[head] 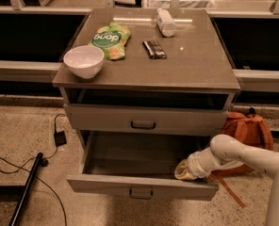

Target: Open middle drawer

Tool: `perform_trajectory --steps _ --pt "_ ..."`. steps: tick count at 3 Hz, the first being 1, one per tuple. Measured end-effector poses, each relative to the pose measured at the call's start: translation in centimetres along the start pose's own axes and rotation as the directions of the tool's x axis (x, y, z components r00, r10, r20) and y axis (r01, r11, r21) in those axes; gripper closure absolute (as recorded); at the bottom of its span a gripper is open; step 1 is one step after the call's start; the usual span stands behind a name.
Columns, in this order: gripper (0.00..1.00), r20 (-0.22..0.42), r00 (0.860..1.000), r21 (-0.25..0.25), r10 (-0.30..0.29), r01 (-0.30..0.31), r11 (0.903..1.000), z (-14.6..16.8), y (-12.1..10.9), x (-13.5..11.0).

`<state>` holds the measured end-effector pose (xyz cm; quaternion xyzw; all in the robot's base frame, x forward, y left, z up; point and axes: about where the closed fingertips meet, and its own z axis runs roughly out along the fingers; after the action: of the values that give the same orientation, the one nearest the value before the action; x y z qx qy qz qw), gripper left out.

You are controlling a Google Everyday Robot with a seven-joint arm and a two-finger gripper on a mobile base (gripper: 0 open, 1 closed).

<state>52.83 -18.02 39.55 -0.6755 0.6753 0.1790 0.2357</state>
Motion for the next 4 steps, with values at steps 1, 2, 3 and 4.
perform_trajectory --steps 1,2,3,4 --pt "1.0 0.029 1.0 -0.077 0.013 -0.011 0.997 1.1 1.8 0.7" --pt "1.0 0.029 1.0 -0.077 0.013 -0.011 0.997 1.1 1.8 0.7" --pt "1.0 0.094 0.995 -0.124 0.043 -0.032 0.9918 0.5 3.8 0.3" --pt "1.0 0.098 0.994 -0.128 0.046 -0.033 0.9912 0.5 3.9 0.1"
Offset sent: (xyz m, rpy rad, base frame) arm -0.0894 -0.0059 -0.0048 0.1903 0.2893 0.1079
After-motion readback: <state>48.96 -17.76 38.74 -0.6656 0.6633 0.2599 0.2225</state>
